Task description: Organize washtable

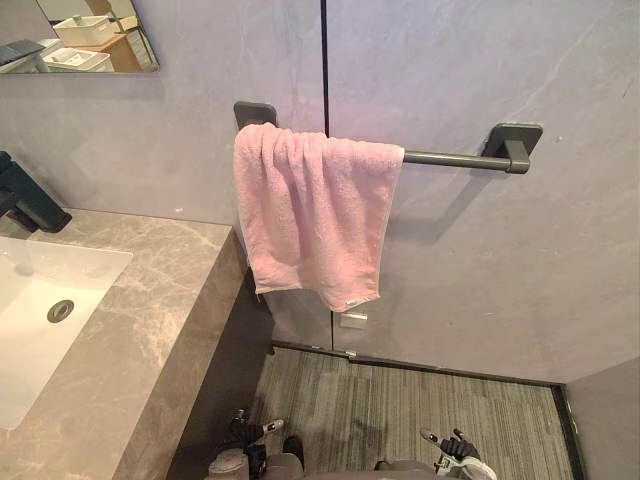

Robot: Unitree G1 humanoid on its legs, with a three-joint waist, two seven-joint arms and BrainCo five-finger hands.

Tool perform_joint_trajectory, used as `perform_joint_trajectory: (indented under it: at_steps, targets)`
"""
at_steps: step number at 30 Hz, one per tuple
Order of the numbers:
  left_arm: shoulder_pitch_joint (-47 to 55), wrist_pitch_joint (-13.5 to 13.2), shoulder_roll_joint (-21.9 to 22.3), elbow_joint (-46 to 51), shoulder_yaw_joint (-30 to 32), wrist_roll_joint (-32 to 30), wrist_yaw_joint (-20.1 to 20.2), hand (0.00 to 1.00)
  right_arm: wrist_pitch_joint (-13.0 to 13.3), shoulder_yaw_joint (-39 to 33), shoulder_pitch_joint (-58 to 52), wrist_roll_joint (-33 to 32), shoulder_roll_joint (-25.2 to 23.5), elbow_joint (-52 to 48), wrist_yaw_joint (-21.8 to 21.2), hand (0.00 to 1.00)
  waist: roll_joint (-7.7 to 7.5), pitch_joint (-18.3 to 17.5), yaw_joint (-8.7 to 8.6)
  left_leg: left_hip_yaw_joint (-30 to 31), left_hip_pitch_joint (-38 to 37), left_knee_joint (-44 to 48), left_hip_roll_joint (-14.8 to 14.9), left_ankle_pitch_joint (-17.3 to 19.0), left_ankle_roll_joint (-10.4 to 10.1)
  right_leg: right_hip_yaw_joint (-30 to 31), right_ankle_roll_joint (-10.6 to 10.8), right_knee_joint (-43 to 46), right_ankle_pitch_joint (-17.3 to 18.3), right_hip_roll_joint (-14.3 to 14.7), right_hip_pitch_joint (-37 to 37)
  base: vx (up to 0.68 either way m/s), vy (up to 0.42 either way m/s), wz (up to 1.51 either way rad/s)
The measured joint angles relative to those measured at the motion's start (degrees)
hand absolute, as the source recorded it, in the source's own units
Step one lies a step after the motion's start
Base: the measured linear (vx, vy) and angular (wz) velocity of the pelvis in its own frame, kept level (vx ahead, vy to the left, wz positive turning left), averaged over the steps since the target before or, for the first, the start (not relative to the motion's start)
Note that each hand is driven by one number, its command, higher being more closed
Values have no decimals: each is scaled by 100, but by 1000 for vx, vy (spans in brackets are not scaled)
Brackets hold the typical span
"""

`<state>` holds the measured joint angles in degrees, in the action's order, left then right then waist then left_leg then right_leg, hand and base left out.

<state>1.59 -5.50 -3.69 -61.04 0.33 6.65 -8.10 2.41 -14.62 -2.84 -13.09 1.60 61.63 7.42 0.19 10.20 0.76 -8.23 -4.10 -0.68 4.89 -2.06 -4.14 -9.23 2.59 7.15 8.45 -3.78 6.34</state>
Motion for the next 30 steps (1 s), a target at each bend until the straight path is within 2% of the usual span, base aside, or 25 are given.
perform_joint_trajectory:
  at_steps: [4, 9, 11, 13, 22, 30]
  targets:
    - [122, -14, -18, 336, -13, 58, -170, 0, 10, 7, -23, 20, 8, 0, 13, 0, -49, -65, 4, 42, -1, -95, -55, -1, 3, -6, -22, -89, -24, 14, 4, 64, -6, 2]
    - [455, -103, 69, 2019, -90, 54, -506, 0, 128, 221, -46, 31, 20, -67, 40, 0, -73, -92, 13, 209, 18, -149, -128, -3, 13, -34, -22, -164, -29, -22, 47, 99, 5, 9]
    - [634, -289, 58, 3051, -85, 53, -674, 0, 167, 257, -76, 42, 10, -194, 47, 0, -61, -98, 13, 285, 30, -159, -139, 2, 16, -28, -23, -192, -29, -24, 55, 66, -16, 5]
    - [633, -428, 58, 3541, -81, 44, -770, 0, 176, 269, -105, 93, 22, -244, 102, 0, -17, -126, 13, 308, 29, -162, -153, 13, 30, -26, -23, -226, -29, -33, 75, 19, -7, 1]
    - [731, -502, 60, 4512, -79, -125, -1120, 0, 173, 390, -225, 226, 86, -298, 135, 0, -6, -165, -1, 304, -12, -238, -165, 45, 79, 52, -23, -221, -30, -47, 41, -28, 2, -3]
    - [513, -505, -24, 4723, -75, -522, -1463, 0, 175, 408, -320, 236, 118, -392, 135, 0, 35, -304, -59, 228, -48, -310, -165, 46, 78, 145, -22, -267, -30, -36, 20, -4, -2, -5]
